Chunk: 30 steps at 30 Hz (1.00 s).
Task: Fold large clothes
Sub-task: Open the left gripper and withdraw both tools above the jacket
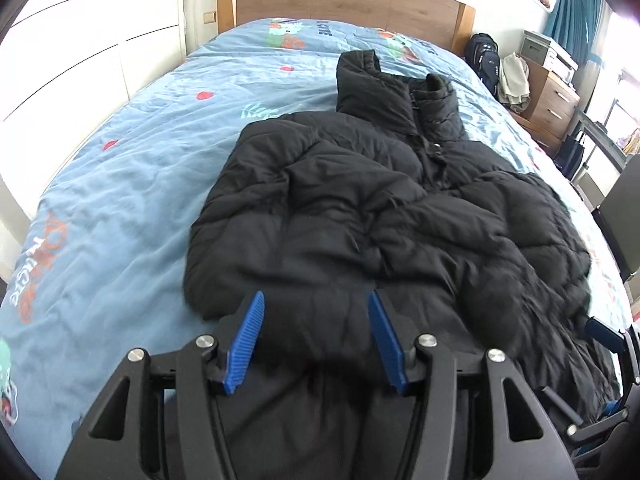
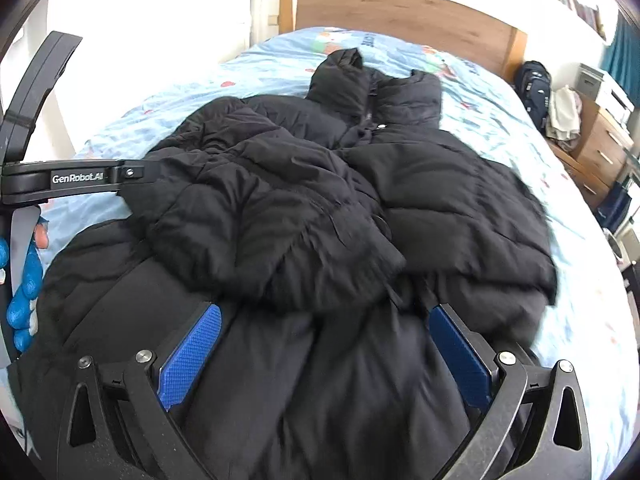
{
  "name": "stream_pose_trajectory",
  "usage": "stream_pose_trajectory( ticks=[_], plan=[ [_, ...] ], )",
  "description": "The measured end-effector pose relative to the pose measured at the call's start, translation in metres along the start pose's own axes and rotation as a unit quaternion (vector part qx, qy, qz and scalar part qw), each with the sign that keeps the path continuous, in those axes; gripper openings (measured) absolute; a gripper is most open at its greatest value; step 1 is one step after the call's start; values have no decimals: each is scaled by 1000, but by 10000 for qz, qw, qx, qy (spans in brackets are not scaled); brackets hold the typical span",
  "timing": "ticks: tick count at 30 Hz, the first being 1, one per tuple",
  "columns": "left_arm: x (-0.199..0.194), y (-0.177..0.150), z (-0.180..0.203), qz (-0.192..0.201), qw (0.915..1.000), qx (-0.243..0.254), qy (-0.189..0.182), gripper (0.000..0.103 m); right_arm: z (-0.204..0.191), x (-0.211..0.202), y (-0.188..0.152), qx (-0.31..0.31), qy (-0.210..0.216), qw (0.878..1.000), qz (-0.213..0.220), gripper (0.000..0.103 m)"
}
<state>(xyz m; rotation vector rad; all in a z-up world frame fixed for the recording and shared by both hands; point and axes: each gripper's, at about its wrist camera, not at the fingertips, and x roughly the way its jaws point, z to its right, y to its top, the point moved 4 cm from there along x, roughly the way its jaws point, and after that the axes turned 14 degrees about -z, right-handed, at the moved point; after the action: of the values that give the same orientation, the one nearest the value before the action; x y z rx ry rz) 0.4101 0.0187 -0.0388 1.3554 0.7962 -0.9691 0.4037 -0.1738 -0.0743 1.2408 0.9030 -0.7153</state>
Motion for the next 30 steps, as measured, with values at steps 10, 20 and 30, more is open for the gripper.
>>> stream_pose_trajectory(
  ticks=[10, 20, 30],
  plan=[
    [-121, -54, -6, 407, 9991, -29, 87, 53, 11, -106, -44, 201, -214, 9984, 483, 102],
    [-261, -113, 6, 1119, 9934, -24, 241, 53, 25, -216, -99, 384, -255, 9923, 1149, 102],
    [-287, -137, -1, 1258, 9913, 88, 376, 56, 56, -228, -113, 621, -277, 9882, 1371, 102]
  ],
)
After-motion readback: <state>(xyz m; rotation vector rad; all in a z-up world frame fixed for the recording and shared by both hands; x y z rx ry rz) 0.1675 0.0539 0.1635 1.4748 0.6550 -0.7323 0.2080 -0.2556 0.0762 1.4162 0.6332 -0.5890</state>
